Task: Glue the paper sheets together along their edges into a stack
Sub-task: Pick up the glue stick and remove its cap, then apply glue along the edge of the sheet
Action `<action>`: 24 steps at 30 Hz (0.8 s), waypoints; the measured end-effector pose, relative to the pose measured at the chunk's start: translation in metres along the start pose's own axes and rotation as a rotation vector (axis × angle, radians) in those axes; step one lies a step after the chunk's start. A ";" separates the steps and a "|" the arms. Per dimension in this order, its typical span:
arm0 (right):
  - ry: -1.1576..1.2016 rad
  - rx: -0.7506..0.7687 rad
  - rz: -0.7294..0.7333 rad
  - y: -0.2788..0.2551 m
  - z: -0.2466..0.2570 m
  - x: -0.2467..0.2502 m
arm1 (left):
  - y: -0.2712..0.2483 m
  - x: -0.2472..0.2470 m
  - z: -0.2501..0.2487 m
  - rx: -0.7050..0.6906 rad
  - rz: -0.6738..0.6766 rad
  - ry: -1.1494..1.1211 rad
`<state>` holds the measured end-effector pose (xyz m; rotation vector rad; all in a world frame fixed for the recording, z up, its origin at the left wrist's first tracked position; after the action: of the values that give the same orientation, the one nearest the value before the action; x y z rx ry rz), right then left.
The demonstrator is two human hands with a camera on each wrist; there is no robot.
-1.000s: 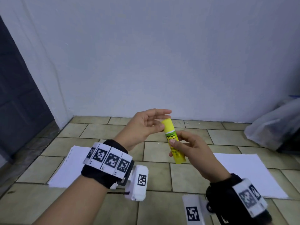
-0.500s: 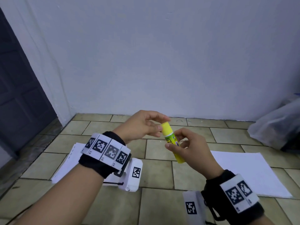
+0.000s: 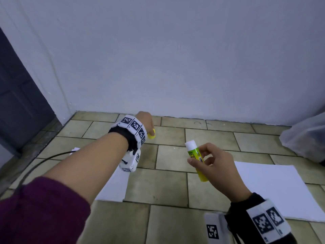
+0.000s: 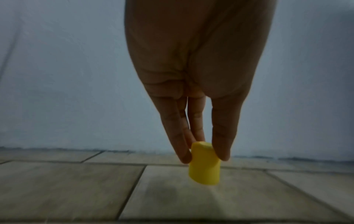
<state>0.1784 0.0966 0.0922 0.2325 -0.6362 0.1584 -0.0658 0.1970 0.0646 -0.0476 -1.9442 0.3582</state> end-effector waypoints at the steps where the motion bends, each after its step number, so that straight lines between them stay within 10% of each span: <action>1: 0.002 0.007 0.010 0.002 0.001 0.000 | 0.010 -0.008 0.006 0.020 0.011 0.079; 9: 0.065 0.042 0.044 0.011 0.001 -0.008 | 0.054 -0.029 0.046 0.088 -0.008 0.290; 16: 0.175 -0.040 -0.054 0.012 -0.020 -0.001 | -0.023 0.033 -0.025 -0.269 -0.396 -0.063; 21: 0.263 -0.073 -0.191 0.010 -0.027 0.003 | -0.089 -0.038 -0.078 -0.276 0.310 -0.957; 24: 0.238 -0.047 -0.199 0.004 -0.018 0.001 | -0.103 -0.047 -0.097 -0.352 0.315 -1.114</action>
<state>0.1878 0.1056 0.0795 0.2259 -0.3769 -0.0204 0.0548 0.1112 0.0849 -0.4717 -3.1032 0.2537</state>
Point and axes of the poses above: each hand's wrist, its own y-axis towards the middle knuckle, its own x-axis out of the back of the hand, z = x × y, the point moved 10 cm from there along y, towards the middle knuckle, and after that the axes turned 4 degrees about -y, right-handed, at the moved point
